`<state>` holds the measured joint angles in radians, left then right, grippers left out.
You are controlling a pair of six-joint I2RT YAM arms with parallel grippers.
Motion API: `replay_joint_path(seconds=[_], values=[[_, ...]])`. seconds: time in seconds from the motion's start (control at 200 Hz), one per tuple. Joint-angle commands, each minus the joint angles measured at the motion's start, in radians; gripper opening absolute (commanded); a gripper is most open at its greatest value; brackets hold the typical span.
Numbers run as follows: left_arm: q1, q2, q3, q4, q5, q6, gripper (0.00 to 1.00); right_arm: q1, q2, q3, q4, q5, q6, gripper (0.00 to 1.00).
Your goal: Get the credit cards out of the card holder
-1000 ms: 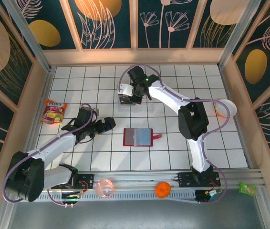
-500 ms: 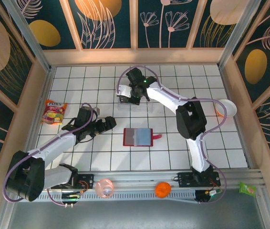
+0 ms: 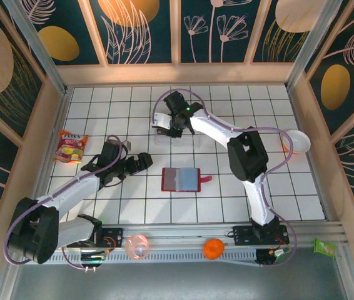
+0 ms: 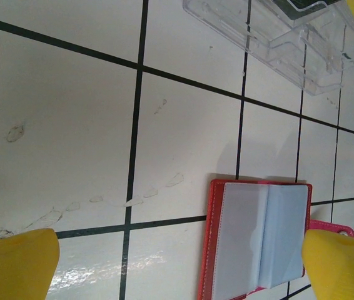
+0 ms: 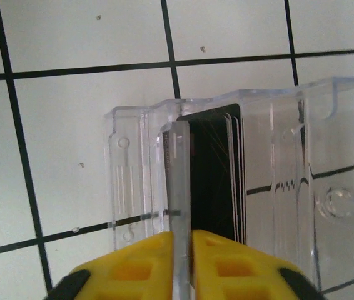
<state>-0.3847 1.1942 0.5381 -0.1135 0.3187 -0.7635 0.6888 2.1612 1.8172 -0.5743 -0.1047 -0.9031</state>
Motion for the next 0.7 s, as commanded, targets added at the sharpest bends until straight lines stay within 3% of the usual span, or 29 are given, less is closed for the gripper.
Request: replay_joint_path(seconds=[0.0, 0.165, 0.35, 0.475, 0.591, 0.696], values=[[0.007, -0.003, -0.018, 0.015, 0.021, 0.001, 0.99, 0.0, 0.0, 0.006, 0.075, 0.0, 0.047, 0.26], [0.007, -0.014, -0.018, 0.03, 0.023, -0.007, 0.99, -0.005, -0.065, 0.001, 0.17, -0.035, 0.137, 0.35], [0.007, -0.037, 0.025, 0.043, -0.015, -0.002, 0.99, -0.006, -0.241, -0.159, 0.423, -0.036, 0.356, 0.4], [0.007, -0.041, 0.079, 0.071, -0.083, 0.014, 0.99, -0.017, -0.402, -0.342, 0.626, -0.072, 0.599, 0.59], [0.007, -0.02, 0.131, 0.083, -0.168, 0.033, 0.99, -0.034, -0.558, -0.56, 0.833, -0.063, 0.829, 0.64], [0.007, -0.006, 0.164, 0.118, -0.24, 0.049, 0.99, -0.034, -0.687, -0.727, 0.918, 0.058, 0.976, 0.65]])
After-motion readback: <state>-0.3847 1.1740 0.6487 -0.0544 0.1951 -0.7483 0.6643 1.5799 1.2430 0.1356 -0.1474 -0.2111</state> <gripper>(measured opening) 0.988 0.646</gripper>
